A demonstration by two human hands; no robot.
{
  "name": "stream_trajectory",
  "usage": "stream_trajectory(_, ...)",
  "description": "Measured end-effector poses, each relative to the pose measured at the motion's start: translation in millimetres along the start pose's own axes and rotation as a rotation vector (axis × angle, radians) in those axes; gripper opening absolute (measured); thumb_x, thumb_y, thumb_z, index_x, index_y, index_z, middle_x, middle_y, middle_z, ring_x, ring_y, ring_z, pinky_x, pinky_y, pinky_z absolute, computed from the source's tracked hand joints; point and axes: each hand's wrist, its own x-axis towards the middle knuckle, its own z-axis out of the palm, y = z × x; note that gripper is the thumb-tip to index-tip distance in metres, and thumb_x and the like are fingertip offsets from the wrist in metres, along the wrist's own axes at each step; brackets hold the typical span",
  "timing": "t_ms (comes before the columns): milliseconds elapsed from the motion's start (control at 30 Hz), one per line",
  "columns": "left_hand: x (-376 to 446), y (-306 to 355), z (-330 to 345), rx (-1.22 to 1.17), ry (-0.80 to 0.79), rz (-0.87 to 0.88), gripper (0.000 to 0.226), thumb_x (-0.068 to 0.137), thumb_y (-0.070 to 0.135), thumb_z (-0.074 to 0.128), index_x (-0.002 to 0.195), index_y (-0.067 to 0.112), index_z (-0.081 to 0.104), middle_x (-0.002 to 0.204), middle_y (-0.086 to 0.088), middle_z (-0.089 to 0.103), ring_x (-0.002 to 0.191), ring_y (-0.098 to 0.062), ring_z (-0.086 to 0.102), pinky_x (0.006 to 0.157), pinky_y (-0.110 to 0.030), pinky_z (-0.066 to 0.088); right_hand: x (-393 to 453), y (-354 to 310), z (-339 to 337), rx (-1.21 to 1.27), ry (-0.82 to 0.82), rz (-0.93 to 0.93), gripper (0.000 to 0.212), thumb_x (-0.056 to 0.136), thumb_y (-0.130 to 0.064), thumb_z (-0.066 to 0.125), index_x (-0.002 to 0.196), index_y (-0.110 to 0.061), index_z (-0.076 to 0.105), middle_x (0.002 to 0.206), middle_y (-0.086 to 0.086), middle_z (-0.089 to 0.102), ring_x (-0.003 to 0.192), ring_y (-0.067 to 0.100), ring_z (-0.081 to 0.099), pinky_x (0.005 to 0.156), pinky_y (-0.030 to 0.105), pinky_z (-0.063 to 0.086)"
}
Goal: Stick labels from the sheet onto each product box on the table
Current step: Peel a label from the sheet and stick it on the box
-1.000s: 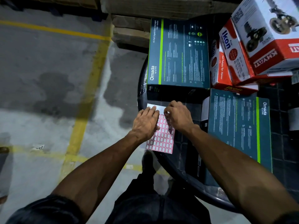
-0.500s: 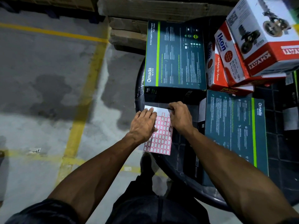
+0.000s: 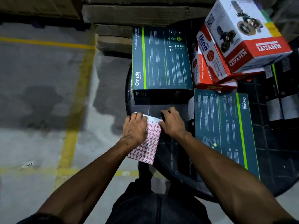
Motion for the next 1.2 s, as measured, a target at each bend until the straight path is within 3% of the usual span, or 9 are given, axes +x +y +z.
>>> stream_trajectory(167,2.2,-2.6,0.4,-0.161,-0.109,-0.024,0.077,0.090,0.040,0.063,0.152,0.021,0.021,0.138,-0.007,0.036,0.120,-0.024,0.039,0.090,-0.033,0.044,-8.2,-2.1,8.2,-0.037,0.035,-0.063,0.049,0.093,-0.030,0.064,0.137,-0.014,0.049,0.127,0.006,0.046,0.117,0.024,0.044,0.093,0.038,0.046)
stream_trajectory(333,5.6,-6.1,4.2,-0.122,-0.119,0.004,0.076,0.088,0.043,0.063,0.150,0.021,0.025,0.140,-0.008,0.034,0.119,-0.025,0.039,0.093,-0.035,0.044,-13.9,-1.7,10.0,-0.001,0.043,-0.063,0.039,0.092,-0.030,0.064,0.128,-0.016,0.056,0.123,0.002,0.047,0.112,0.019,0.045,0.089,0.032,0.045)
stream_trajectory(467,5.1,-7.0,5.9,-0.040,-0.050,0.045,0.070,0.088,0.046,0.062,0.146,0.020,0.031,0.144,-0.007,0.035,0.128,-0.025,0.035,0.100,-0.037,0.036,-18.0,-3.1,11.5,0.047,0.030,-0.015,0.040,0.091,-0.029,0.066,0.128,-0.017,0.055,0.122,0.002,0.046,0.111,0.019,0.045,0.087,0.030,0.043)
stream_trajectory(667,1.4,-9.5,11.7,-0.042,0.003,0.114,0.064,0.088,0.042,0.064,0.140,0.016,0.036,0.152,-0.006,0.033,0.144,-0.026,0.023,0.118,-0.041,0.013,-23.8,-4.3,12.1,0.224,0.015,0.130,0.062,0.089,-0.027,0.068,0.144,-0.015,0.041,0.130,0.004,0.043,0.121,0.021,0.044,0.099,0.036,0.043)
stream_trajectory(767,-5.1,-9.3,15.1,-0.100,0.075,0.102,0.055,0.086,0.038,0.066,0.131,0.016,0.042,0.135,-0.005,0.050,0.132,-0.024,0.039,0.117,-0.039,0.017,-24.6,-4.9,10.2,0.377,0.015,0.165,0.048,0.087,-0.024,0.072,0.131,-0.013,0.055,0.121,0.001,0.048,0.114,0.017,0.049,0.099,0.033,0.045)
stream_trajectory(900,-9.7,-9.1,13.6,-0.151,0.099,0.084,0.054,0.086,0.037,0.067,0.130,0.017,0.044,0.121,-0.002,0.055,0.116,-0.022,0.049,0.112,-0.038,0.024,-28.3,-6.1,8.4,0.592,0.012,0.207,0.013,0.085,-0.013,0.073,0.095,-0.015,0.066,0.102,-0.004,0.063,0.094,0.008,0.056,0.080,0.018,0.042)
stream_trajectory(967,-11.0,-7.9,9.8,-0.137,0.095,0.086,0.060,0.086,0.042,0.066,0.135,0.018,0.041,0.124,-0.002,0.054,0.118,-0.022,0.049,0.113,-0.038,0.024,-30.7,-9.2,6.1,0.728,0.036,0.246,0.013,0.085,-0.008,0.073,0.085,-0.017,0.064,0.091,-0.005,0.065,0.088,0.010,0.061,0.073,0.017,0.046)
stream_trajectory(1067,-12.7,-2.8,-0.6,-0.156,0.105,0.107,0.067,0.088,0.045,0.062,0.143,0.018,0.035,0.134,-0.003,0.050,0.127,-0.022,0.044,0.117,-0.040,0.017,-34.7,-10.1,-1.3,0.864,0.076,0.266,0.021,0.084,-0.002,0.071,0.080,-0.021,0.062,0.086,-0.002,0.066,0.086,0.016,0.065,0.078,0.026,0.054)
stream_trajectory(1200,-14.6,11.5,-21.2,-0.269,0.277,0.231,0.057,0.089,0.027,0.062,0.141,0.014,0.044,0.138,-0.006,0.050,0.129,-0.025,0.045,0.115,-0.043,0.023,-45.5,-4.9,-20.7,0.950,0.122,0.215,0.020,0.087,-0.001,0.068,0.080,-0.019,0.064,0.083,0.000,0.068,0.080,0.015,0.064,0.079,0.034,0.057)
